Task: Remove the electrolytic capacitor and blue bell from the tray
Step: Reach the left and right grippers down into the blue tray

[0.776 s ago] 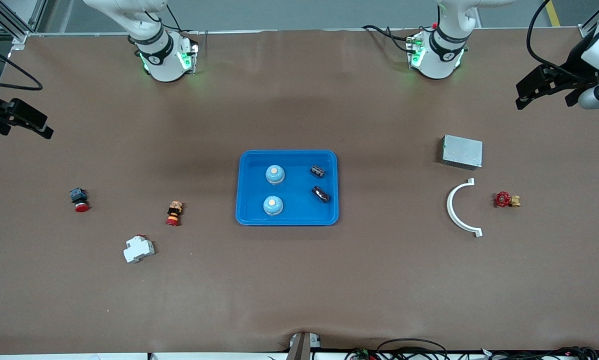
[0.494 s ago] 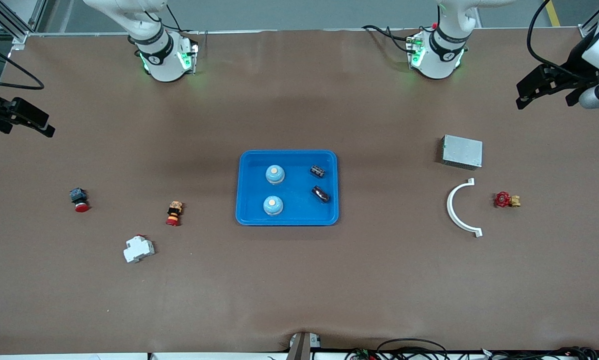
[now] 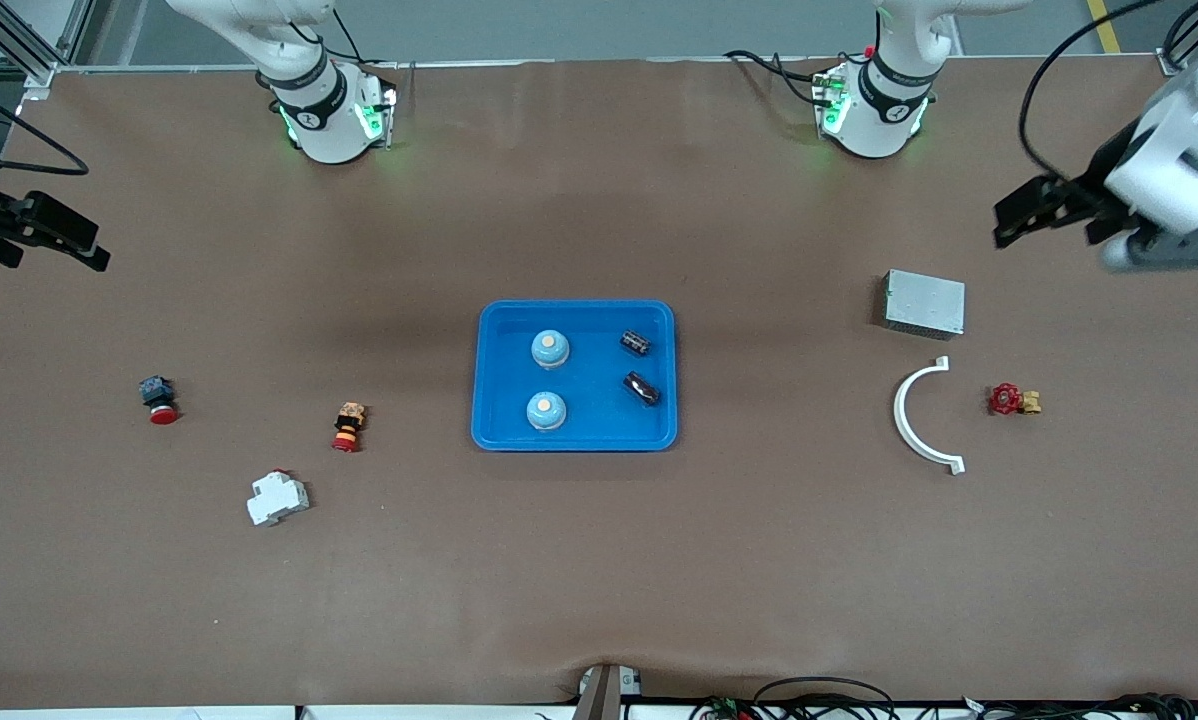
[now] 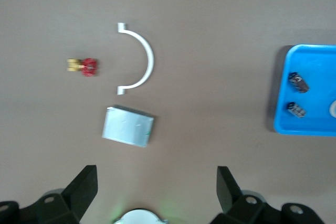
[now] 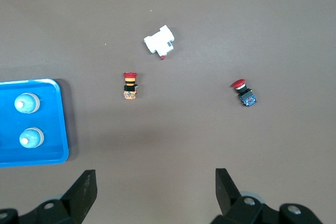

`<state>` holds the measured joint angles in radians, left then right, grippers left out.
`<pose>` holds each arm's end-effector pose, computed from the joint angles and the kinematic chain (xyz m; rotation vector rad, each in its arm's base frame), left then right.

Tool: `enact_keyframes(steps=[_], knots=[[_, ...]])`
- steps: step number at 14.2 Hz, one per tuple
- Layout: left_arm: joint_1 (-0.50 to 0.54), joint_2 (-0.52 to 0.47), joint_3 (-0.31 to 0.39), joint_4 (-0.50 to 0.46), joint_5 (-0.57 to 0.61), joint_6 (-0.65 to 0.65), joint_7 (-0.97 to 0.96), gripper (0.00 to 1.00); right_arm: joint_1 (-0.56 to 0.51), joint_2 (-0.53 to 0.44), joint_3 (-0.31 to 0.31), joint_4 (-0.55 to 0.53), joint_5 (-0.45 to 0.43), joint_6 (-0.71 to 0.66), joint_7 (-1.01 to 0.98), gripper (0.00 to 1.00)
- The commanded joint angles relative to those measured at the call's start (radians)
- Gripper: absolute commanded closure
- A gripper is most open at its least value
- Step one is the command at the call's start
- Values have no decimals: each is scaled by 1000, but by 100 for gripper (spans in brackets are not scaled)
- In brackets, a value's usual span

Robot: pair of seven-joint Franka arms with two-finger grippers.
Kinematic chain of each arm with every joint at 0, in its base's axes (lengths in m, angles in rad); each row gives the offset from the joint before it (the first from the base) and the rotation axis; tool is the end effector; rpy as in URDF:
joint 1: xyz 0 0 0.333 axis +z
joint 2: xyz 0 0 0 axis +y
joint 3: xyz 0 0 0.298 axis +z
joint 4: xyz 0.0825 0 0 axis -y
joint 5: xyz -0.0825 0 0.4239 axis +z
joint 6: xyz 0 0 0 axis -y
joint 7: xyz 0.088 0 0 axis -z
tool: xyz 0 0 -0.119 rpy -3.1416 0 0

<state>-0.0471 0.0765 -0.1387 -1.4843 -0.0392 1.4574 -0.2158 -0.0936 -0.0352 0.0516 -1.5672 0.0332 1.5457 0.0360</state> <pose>0.5924 -0.1135 0.5837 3.1083 0.0426 -0.1719 0.5817 -0.0199 0.6148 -3.1079 0.1197 -0.0214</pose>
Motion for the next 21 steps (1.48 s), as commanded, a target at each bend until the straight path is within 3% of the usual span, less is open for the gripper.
enact_keyframes(steps=[1,4,7,9,13,16,21], knots=[[-77,87,-35,-11,-16,79,-107,0,-6,-20,19,-23,-3,-4,63,0],[-181,195,-38,-13,-5,194,-262,1,63,-6,20,-62,-1,39,183,0],[-279,290,-38,-13,79,297,-439,10,156,-3,20,-195,7,180,347,0],[-324,360,-39,-13,91,384,-619,22,234,11,20,-261,7,255,496,0],[-405,476,-39,-13,91,497,-897,29,398,164,20,-258,5,391,825,0],[-470,538,-39,-13,91,592,-1072,29,480,273,20,-258,4,559,950,0],[-537,623,-38,-56,91,754,-1241,30,569,438,17,-208,-10,666,1090,0]])
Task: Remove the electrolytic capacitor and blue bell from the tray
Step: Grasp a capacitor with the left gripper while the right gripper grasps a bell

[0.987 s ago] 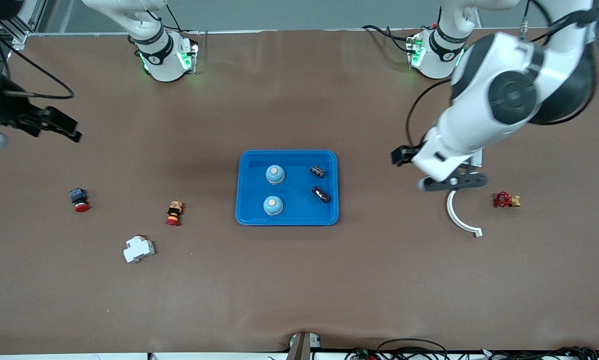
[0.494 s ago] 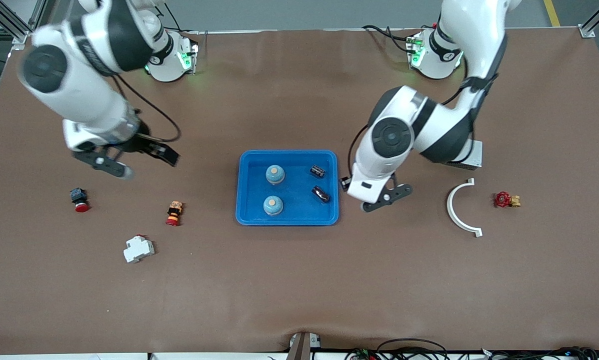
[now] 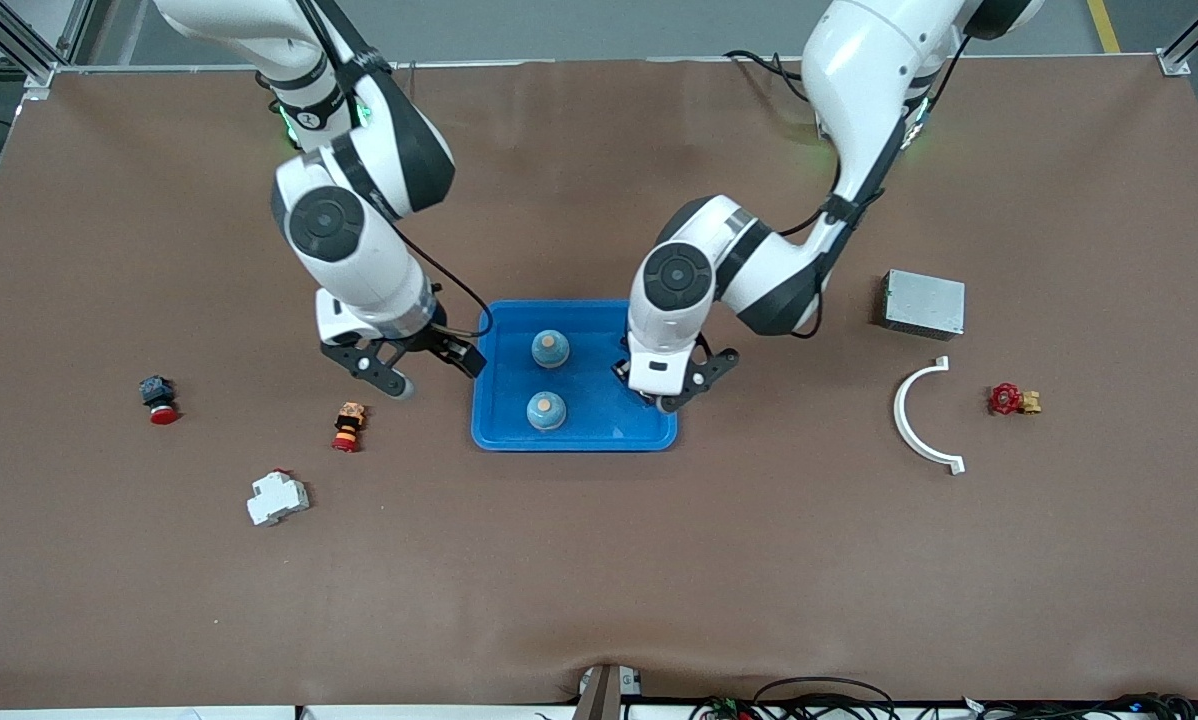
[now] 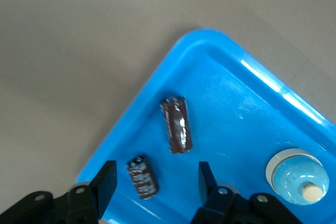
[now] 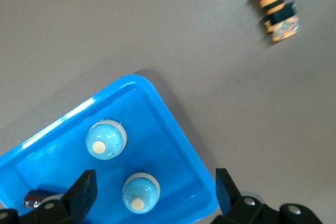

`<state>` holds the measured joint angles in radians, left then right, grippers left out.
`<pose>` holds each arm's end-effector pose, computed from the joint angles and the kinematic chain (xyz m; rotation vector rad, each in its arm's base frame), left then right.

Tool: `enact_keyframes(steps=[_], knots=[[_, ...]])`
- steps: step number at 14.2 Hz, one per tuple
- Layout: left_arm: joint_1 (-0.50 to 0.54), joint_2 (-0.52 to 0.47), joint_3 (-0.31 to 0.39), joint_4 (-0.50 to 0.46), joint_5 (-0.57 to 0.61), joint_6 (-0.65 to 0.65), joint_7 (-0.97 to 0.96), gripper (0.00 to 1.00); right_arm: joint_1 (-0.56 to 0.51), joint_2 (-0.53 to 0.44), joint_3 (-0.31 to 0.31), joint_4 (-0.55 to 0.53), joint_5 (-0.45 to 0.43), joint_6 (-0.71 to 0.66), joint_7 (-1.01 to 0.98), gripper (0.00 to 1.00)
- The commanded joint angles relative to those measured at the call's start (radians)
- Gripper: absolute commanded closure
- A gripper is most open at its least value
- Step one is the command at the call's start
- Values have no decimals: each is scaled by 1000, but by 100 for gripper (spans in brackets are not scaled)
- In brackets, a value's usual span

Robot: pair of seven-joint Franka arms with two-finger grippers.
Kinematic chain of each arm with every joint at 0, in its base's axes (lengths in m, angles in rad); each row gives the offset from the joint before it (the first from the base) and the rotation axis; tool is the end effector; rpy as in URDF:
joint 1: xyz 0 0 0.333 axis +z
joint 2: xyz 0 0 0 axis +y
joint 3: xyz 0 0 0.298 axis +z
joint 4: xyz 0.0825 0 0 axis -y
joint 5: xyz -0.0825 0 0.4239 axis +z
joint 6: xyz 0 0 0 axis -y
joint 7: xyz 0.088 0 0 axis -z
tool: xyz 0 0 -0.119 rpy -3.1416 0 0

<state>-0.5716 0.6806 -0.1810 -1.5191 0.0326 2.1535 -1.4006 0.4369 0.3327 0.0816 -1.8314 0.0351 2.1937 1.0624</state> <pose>0.5417 -0.4841 0.2135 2.9554 1.0241 -0.1466 0.5774 0.3288 0.3035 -2.9571 0.8644 0.0276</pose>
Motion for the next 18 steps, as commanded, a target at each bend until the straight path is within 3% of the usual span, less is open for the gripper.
enact_keyframes(steps=[1,7,18], knots=[[-17,19,5,-56,21,98,-73,30,54,110,-13,73,-14,47,89,0],[-51,22,5,-160,20,164,-166,36,128,356,-22,240,-15,121,191,0],[-88,-15,9,-176,21,105,-226,36,143,440,-26,273,-52,207,226,0]])
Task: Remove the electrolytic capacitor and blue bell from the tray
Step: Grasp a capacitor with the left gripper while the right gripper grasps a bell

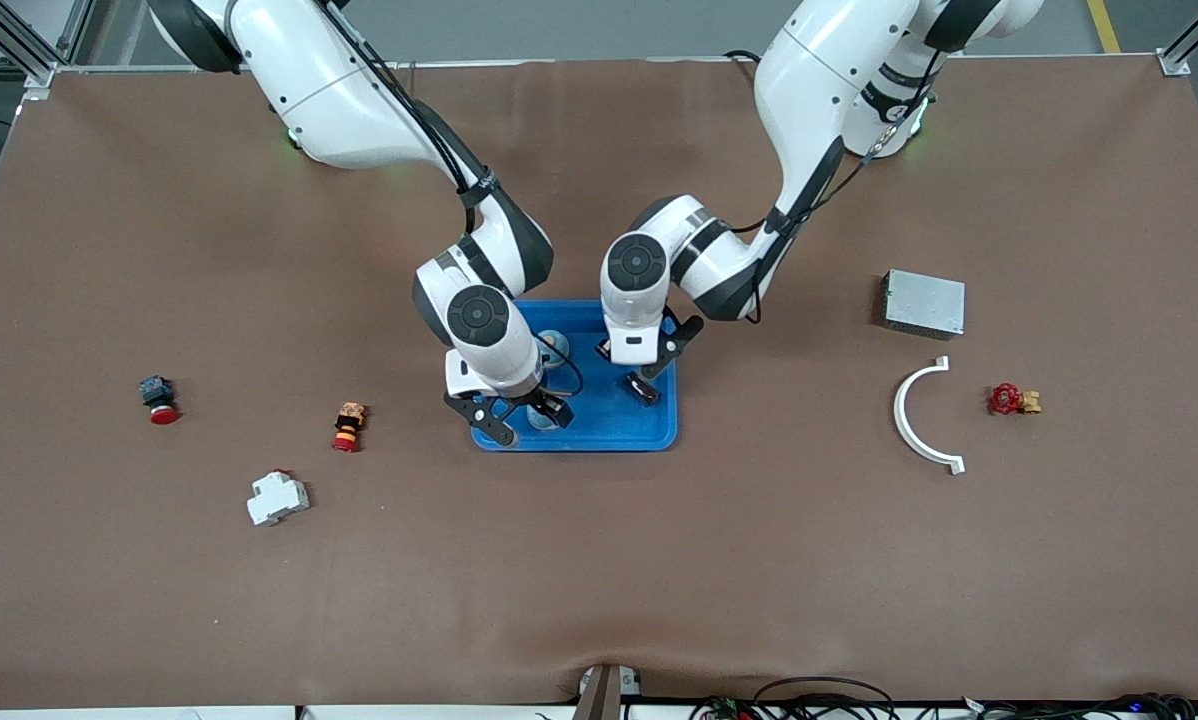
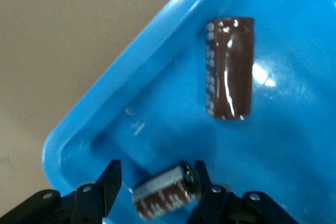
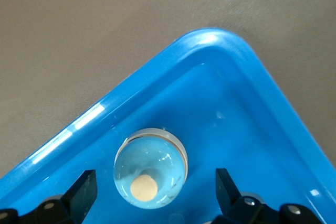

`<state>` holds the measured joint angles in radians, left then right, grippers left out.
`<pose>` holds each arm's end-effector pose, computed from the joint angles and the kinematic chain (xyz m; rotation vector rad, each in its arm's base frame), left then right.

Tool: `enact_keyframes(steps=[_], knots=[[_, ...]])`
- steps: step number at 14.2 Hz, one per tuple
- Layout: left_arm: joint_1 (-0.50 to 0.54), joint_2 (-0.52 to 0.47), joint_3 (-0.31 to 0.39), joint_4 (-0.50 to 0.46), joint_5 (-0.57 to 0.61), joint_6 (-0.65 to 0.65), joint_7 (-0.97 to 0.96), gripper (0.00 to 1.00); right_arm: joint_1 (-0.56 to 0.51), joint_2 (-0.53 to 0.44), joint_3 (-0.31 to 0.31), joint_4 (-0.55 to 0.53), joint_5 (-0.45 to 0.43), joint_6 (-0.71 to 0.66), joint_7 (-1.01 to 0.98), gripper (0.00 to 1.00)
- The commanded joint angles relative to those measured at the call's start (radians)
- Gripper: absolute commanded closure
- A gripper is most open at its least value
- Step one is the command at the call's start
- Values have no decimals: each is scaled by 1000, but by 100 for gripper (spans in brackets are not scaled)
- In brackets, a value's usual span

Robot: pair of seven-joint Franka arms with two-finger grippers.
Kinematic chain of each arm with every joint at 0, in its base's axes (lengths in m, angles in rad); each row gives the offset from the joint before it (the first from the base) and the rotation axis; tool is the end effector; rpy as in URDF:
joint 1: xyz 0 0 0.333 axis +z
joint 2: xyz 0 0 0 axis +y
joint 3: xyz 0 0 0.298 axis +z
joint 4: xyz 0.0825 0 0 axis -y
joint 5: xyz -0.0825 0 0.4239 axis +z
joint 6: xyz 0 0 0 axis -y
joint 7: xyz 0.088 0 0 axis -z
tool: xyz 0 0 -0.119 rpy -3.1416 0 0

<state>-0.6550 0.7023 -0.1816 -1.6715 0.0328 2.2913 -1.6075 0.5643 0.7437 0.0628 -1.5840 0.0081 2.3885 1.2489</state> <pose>0.4673 -0.5064 0.1405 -2.8656 -1.1886 0.1756 0.5875 0.4206 0.1528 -2.9052 0.9715 0.0027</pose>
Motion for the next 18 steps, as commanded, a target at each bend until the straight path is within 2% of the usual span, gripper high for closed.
enact_keyframes(steps=[1,5,6,7,8,10,13,15,16,18], knots=[[0,-43,13,-19,33,-41,-12,35,22,31,-12,25,-25,15,41,0],[-2,-47,13,-14,48,-41,-25,35,29,54,-14,29,-34,35,47,0],[-6,-46,13,-14,48,-39,-26,35,29,54,-14,29,-42,34,47,17],[-9,-43,13,-13,48,-32,-29,35,29,54,-12,30,-49,34,46,42],[-11,-38,13,-2,48,-29,-31,35,28,54,-12,33,-51,34,46,55],[-11,-33,13,7,47,-12,-32,34,29,52,-11,35,-46,32,49,100],[-14,-20,11,7,44,14,-51,33,29,43,-11,36,-46,17,43,100],[-21,-1,11,-4,47,49,-90,32,20,23,-9,73,-37,-62,38,100],[-34,3,11,-8,47,50,-106,28,13,16,-8,116,-36,-148,30,100],[-35,5,11,-20,47,51,-123,13,-9,-9,-9,192,-39,-309,18,100]])
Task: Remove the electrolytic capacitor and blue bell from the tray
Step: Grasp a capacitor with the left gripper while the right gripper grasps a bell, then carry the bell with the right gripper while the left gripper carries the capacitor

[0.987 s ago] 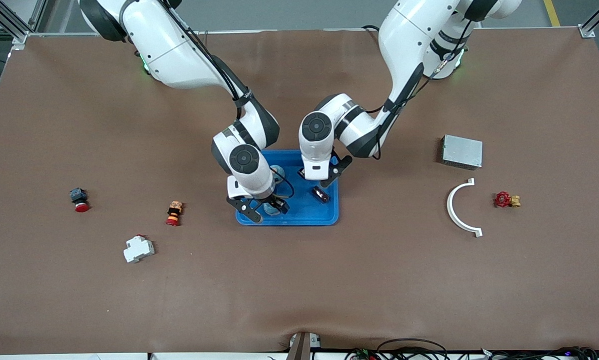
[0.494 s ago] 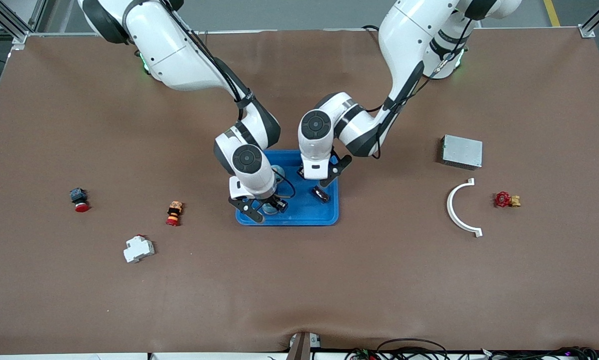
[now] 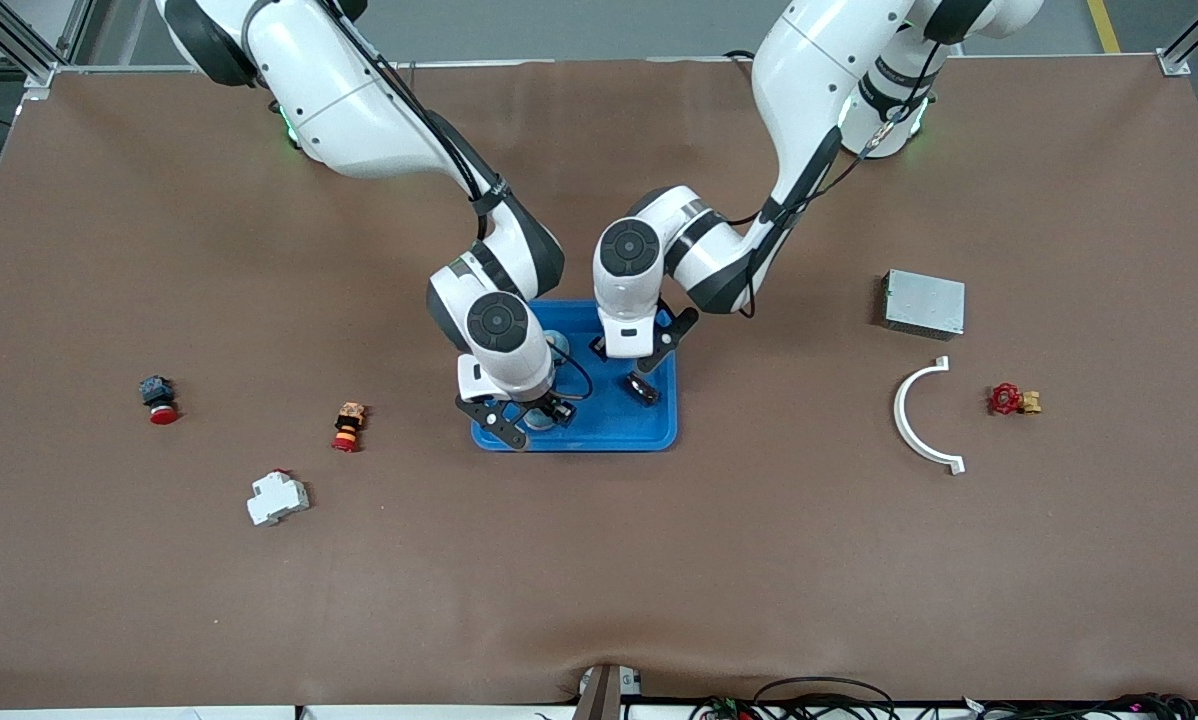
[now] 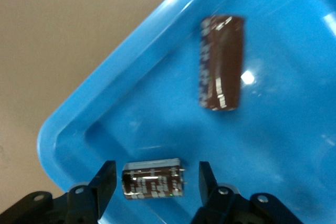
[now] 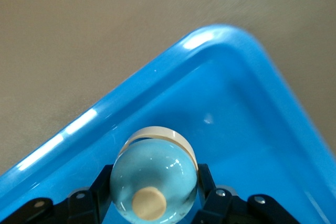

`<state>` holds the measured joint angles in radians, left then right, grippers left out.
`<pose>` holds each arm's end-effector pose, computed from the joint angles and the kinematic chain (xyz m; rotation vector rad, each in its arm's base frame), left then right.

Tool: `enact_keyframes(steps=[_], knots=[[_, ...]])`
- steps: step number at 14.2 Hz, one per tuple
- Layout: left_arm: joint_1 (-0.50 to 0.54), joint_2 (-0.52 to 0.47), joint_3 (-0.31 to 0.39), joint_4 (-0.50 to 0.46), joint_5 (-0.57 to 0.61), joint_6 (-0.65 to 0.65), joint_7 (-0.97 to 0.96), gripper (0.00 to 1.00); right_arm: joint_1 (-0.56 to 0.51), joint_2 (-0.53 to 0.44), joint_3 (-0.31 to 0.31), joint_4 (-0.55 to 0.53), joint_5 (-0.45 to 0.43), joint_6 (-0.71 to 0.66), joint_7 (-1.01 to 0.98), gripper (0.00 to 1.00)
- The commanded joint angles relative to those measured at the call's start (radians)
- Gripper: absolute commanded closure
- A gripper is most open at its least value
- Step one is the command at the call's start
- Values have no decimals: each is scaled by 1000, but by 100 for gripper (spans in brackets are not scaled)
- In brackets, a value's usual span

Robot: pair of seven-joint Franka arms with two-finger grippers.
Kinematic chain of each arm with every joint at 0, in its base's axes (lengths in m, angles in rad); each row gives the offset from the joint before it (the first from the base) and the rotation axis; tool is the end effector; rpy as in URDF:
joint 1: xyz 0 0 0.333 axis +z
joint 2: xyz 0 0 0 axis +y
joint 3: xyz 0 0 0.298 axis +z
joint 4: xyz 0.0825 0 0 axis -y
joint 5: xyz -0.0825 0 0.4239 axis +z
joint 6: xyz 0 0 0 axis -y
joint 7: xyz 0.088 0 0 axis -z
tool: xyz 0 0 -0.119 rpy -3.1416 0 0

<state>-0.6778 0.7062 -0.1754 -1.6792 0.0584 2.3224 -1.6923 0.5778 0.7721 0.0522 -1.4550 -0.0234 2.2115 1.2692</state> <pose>0.4590 -0.5142 0.1365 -2.8430 -1.2633 0.1321 0.6011 0.4306 0.1759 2.9808 -0.9871 -0.0361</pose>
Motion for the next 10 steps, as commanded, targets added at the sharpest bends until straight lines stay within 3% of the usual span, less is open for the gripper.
enact_keyframes(steps=[1,2,7,9,10], knots=[[-14,9,5,-13,21,20,-49,4,-32,-63,3,67,-9,-180,-45,100],[-23,13,5,-13,21,20,-66,0,-50,-101,0,50,-7,-212,-107,100],[-48,13,7,-10,21,20,-101,1,-231,-325,2,-189,-13,-224,-484,100],[-48,12,7,-7,21,20,-101,22,-315,-382,2,-255,-13,-220,-659,100],[-48,13,7,-5,21,20,-102,41,-355,-401,0,-272,-13,-219,-747,100]])
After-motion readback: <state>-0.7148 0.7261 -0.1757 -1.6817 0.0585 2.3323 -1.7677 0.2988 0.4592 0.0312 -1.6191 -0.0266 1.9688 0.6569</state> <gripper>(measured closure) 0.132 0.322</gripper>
